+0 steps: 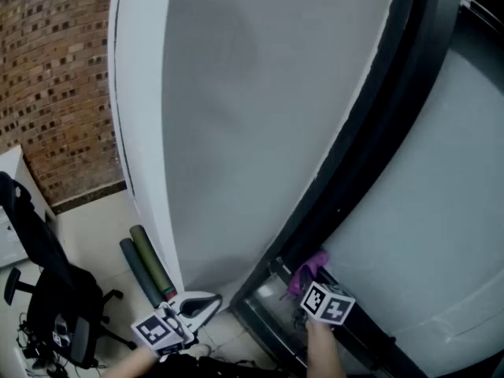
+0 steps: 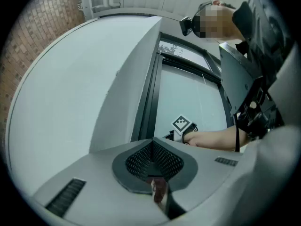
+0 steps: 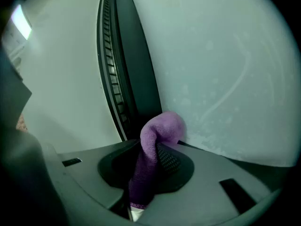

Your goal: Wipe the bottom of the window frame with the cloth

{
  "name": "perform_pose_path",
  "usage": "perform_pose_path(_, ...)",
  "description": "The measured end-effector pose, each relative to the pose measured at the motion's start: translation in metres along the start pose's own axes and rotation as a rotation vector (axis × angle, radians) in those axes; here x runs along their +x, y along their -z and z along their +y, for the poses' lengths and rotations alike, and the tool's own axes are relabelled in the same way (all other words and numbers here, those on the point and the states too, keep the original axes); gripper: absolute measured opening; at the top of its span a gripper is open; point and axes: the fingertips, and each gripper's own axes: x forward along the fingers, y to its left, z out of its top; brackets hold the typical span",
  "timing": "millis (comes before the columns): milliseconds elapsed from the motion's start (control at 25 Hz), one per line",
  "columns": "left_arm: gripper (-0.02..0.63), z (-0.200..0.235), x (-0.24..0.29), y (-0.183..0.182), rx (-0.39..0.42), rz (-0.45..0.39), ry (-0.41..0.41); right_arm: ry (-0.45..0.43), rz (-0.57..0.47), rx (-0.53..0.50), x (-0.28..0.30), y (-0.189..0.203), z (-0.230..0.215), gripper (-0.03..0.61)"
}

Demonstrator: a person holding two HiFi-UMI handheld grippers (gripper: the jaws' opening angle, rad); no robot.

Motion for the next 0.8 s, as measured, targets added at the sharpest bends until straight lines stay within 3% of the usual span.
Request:
perform_pose_path(280,0.003,0.003,-0.010,-0.008,0.013,0.020,-0.003,0.020,0.088,0.009,0.008,0.003,0.006,0.084)
perform_pose_path(800,0.003,0.008,0.012,-0.001,0.000,0.028,0.099,0.030,0.051,0.141,0.001,0.008,-0.001,0.084)
